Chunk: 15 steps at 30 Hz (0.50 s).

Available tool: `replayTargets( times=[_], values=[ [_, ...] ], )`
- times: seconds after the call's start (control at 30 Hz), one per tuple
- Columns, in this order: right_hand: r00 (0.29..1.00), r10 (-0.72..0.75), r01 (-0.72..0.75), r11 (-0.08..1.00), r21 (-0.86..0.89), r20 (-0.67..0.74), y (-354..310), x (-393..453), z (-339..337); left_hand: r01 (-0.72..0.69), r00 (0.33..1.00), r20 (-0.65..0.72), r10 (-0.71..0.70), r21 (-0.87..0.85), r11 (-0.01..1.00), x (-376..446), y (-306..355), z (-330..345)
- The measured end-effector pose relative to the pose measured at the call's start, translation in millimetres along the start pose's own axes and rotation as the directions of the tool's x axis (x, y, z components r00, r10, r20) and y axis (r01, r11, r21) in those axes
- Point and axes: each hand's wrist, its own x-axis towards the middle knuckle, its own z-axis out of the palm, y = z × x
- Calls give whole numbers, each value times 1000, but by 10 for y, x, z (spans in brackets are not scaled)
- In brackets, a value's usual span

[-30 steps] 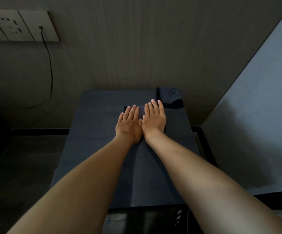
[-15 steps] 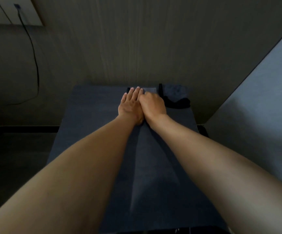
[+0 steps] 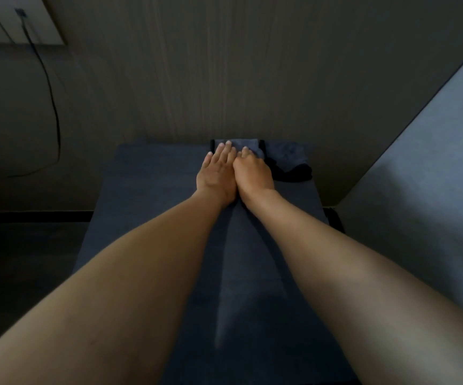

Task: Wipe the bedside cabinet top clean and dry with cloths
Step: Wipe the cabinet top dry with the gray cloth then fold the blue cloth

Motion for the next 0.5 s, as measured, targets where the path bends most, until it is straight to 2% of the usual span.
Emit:
replayTargets(
  times=[0.13, 0.27, 0.5],
  values=[
    [996, 39, -32, 995, 91, -74, -17, -223, 75, 6, 1000, -10, -6, -11, 1000, -186, 29, 41],
    [999, -8, 9, 1000, -27, 31, -108, -487, 28, 23, 1000, 11, -23, -15, 1000, -509, 87, 17],
    [999, -23, 27, 993, -119, 40, -188, -1218, 120, 17, 999, 40, -18, 26, 1000, -1314, 230, 12]
  ],
)
